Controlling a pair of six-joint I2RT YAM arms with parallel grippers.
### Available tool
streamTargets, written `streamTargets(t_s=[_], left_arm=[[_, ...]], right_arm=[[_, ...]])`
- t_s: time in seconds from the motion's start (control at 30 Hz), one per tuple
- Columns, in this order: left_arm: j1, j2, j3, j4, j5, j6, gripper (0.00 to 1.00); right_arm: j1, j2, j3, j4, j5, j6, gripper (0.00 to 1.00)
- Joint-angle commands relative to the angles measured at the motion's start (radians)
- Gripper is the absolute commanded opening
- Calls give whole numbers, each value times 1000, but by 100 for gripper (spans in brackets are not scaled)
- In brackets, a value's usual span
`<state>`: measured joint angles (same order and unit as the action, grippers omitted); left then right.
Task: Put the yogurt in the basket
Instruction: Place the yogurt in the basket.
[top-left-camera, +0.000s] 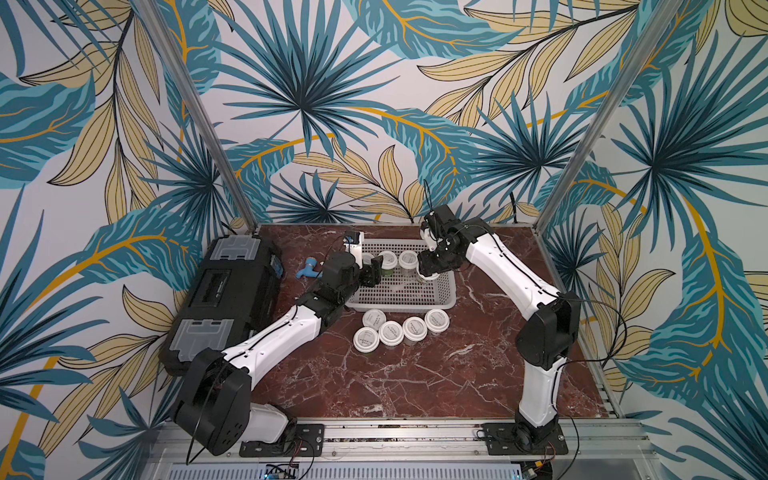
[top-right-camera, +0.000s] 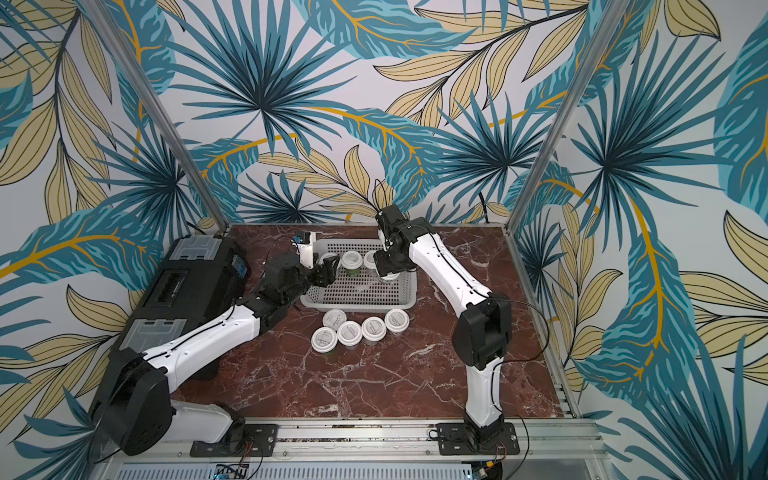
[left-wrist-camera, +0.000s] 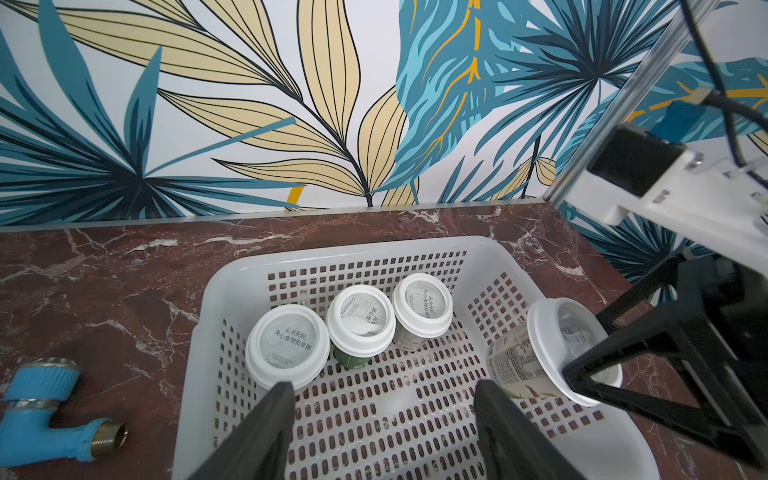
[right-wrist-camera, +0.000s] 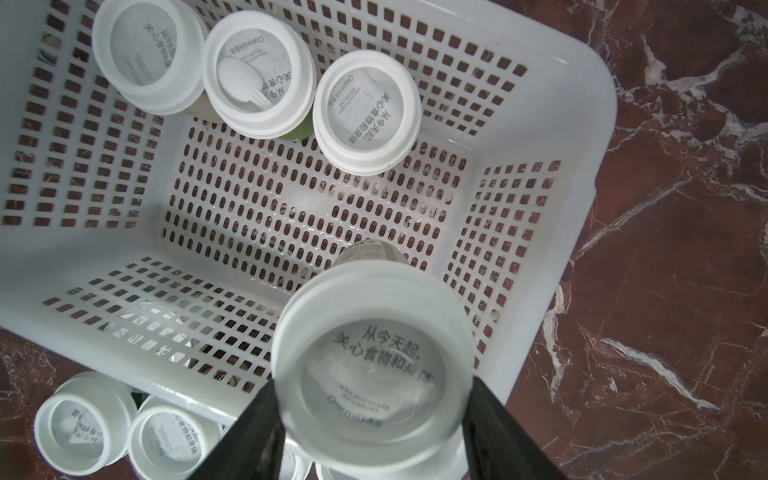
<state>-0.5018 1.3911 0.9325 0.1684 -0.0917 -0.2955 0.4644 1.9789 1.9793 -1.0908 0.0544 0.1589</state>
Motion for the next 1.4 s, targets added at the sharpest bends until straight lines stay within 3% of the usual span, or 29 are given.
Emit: streamTargets(t_s=[0.0, 0.7, 1.37], left_arm=[[8, -6, -23, 22, 4, 9, 72], [8, 5, -11, 16, 13, 13, 72], [8, 2, -8, 19, 30, 13, 72]], right_arm=[[-25, 30, 41, -14, -3, -30, 64], [-103, 228, 244, -10, 2, -56, 63], [-123, 333, 311, 32, -2, -55, 63]])
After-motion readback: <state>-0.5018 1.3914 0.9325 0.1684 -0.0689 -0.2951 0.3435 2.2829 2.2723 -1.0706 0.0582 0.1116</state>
